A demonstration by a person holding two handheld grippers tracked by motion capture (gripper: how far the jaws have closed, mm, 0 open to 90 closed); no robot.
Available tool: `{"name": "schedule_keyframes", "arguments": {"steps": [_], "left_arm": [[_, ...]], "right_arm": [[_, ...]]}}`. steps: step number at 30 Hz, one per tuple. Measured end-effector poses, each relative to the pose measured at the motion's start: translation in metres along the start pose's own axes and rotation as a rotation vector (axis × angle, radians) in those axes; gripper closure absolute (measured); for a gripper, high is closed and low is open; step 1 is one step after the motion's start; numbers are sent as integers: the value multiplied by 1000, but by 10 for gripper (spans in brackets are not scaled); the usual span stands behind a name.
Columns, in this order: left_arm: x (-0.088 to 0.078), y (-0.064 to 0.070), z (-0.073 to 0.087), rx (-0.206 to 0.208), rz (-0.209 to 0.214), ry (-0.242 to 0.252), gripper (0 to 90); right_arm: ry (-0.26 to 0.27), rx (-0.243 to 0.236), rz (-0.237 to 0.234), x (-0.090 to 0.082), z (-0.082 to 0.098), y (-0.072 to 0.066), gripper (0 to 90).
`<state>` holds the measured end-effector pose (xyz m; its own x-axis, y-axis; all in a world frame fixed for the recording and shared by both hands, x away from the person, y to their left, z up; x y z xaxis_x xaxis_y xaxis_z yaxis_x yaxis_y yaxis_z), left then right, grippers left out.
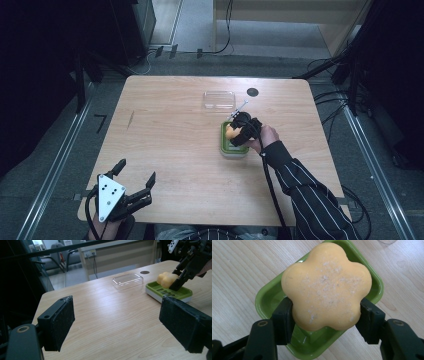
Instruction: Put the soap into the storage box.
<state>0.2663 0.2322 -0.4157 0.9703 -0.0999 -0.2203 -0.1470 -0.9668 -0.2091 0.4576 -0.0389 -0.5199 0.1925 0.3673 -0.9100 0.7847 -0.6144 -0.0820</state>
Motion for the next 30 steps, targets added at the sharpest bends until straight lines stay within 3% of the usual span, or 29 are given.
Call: {"name": "schedule_keyframes", "arguments": {"steps": [7, 30], "left_arm": [[0, 0, 0, 1, 2, 1, 135], [0, 1, 0, 6, 2, 2, 135]], "right_arm": [[-32, -6, 11, 8, 1, 1, 400], [-66, -53, 24, 20, 4, 1, 370]]}}
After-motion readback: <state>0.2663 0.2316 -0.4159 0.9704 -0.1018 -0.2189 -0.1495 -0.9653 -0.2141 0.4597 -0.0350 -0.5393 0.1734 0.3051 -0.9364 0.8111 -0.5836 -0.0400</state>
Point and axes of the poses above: each handheld gripper's, and its own axes: x roughly forward along the jaws, z roughly out of its underside, y roughly to its right, the point moved 10 cm from there along x, roughly forward along the jaws, and after that the axes turned 10 degrees about -z, right-handed, at the moved point
